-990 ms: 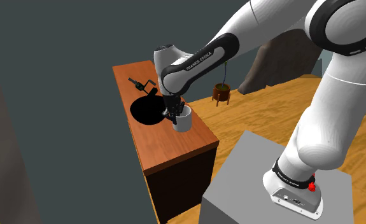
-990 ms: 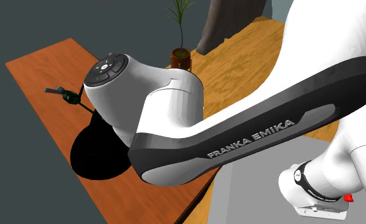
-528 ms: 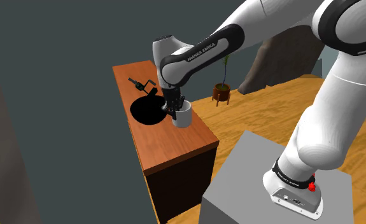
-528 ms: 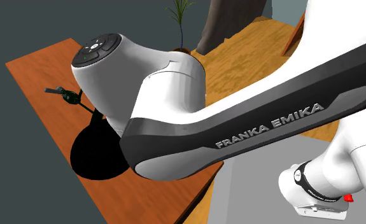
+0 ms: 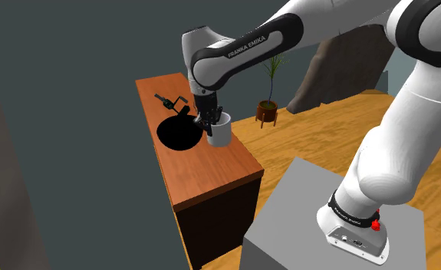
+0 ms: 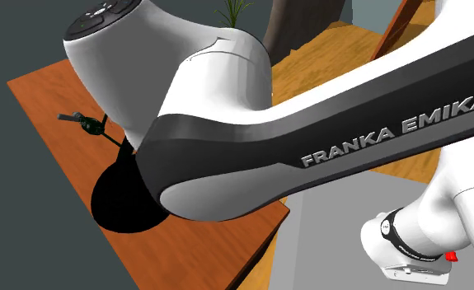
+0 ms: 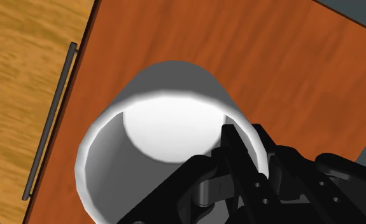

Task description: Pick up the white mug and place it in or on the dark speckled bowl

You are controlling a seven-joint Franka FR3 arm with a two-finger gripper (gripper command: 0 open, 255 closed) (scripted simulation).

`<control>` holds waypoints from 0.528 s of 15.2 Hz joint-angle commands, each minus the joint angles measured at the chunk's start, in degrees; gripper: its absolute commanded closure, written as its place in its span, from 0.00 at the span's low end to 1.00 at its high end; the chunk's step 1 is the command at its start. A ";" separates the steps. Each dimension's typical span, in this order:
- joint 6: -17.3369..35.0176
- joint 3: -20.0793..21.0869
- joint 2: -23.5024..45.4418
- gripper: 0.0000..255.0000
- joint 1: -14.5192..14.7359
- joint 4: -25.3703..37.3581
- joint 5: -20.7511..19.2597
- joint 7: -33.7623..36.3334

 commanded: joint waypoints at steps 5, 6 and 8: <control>-4.61 -0.10 -1.28 1.00 -0.09 3.34 0.18 -0.26; -5.36 -0.11 -1.48 1.00 -0.09 3.90 0.20 -0.28; -6.87 -0.12 -1.83 1.00 -0.10 5.06 0.25 -0.32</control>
